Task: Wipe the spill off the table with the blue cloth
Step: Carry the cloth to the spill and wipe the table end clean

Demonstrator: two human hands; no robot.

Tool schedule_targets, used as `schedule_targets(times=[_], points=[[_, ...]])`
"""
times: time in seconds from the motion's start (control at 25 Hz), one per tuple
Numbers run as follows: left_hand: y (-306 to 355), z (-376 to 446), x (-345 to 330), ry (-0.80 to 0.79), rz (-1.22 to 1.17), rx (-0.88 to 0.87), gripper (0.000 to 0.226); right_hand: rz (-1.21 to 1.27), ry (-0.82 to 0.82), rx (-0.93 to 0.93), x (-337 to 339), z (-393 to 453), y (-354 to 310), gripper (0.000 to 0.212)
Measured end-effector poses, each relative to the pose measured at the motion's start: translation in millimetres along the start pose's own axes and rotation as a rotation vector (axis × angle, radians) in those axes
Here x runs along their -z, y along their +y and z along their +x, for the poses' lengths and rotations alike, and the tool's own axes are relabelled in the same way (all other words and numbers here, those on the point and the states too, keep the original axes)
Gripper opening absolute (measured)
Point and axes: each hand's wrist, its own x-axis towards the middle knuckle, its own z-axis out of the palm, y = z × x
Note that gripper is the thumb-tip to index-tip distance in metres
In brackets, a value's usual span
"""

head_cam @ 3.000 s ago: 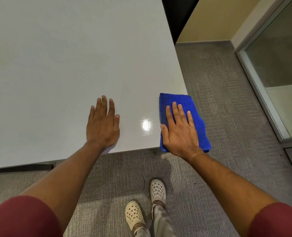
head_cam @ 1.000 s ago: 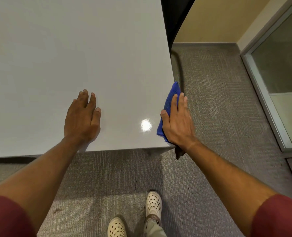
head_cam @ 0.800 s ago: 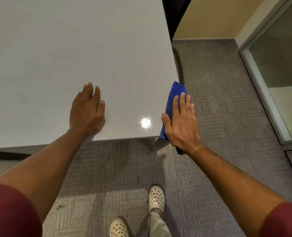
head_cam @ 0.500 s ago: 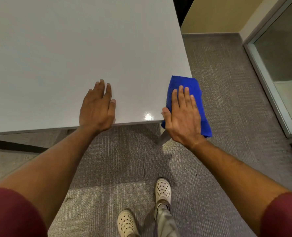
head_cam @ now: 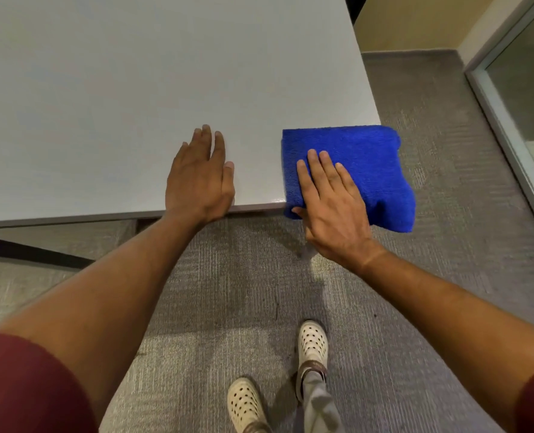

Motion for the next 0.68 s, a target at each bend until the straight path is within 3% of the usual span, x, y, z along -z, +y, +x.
schedule_targets(times=[0.4, 0.68], points=[[-0.9, 4.1, -2.2, 0.018, -0.006, -0.012, 0.060, 0.086, 0.196, 0.023, -17.0, 28.5, -89.5, 0.069], [-5.8, 2.6, -1.0, 0.004, 0.004, -0.031, 0.060, 0.018, 0.161, 0.020, -13.0, 8.4, -30.2, 0.084]])
